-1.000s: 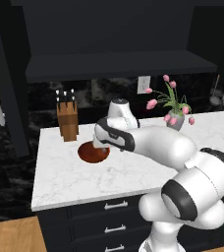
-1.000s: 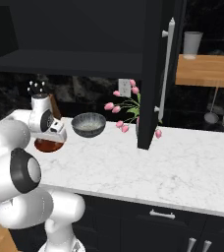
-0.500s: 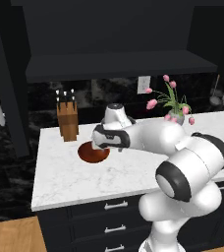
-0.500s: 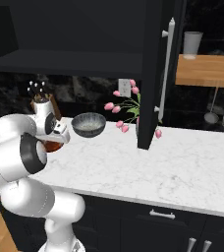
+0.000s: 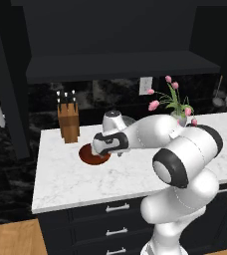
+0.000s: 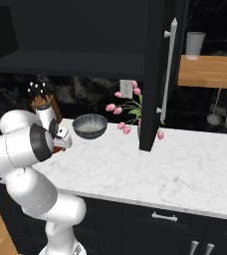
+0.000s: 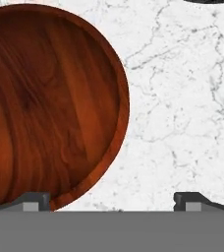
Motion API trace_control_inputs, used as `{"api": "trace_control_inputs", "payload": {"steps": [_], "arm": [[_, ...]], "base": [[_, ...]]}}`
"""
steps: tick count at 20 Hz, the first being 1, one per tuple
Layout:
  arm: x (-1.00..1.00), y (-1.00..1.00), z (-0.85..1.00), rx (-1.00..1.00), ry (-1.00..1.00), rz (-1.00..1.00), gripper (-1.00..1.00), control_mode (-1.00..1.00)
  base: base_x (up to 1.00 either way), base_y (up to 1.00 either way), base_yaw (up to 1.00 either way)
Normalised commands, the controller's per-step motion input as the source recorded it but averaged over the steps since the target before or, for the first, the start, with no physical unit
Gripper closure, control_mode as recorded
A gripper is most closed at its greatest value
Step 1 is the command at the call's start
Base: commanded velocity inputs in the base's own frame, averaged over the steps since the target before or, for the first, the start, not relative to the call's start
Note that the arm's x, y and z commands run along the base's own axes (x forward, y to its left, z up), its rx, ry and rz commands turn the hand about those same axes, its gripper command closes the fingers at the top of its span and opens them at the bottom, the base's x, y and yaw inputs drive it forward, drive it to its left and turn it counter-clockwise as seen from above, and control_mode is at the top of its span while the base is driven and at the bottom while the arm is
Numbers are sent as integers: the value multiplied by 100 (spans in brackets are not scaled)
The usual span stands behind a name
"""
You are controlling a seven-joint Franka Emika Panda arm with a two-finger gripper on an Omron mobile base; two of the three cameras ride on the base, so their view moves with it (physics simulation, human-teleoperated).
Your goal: Pick up the bowls on the counter and stack them on top of one another in the open cabinet. Place the smaller bowl on top of the larger bowl.
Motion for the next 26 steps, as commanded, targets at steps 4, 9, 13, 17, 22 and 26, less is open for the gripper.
{"api": "trace_control_inputs", "payload": {"steps": [4,9,13,17,22,26], "arm": [[26,3,-13,0,0,0,-100,-100],[22,5,-14,0,0,0,-100,-100],[22,10,-16,0,0,0,-100,-100],[14,8,-24,-2,0,0,-100,-100],[0,0,-32,-3,0,-5,-100,-100],[0,0,-3,0,0,-1,100,-100]], "base": [[0,0,0],[0,0,0],[0,0,0],[0,0,0],[0,0,0],[0,0,0]]}}
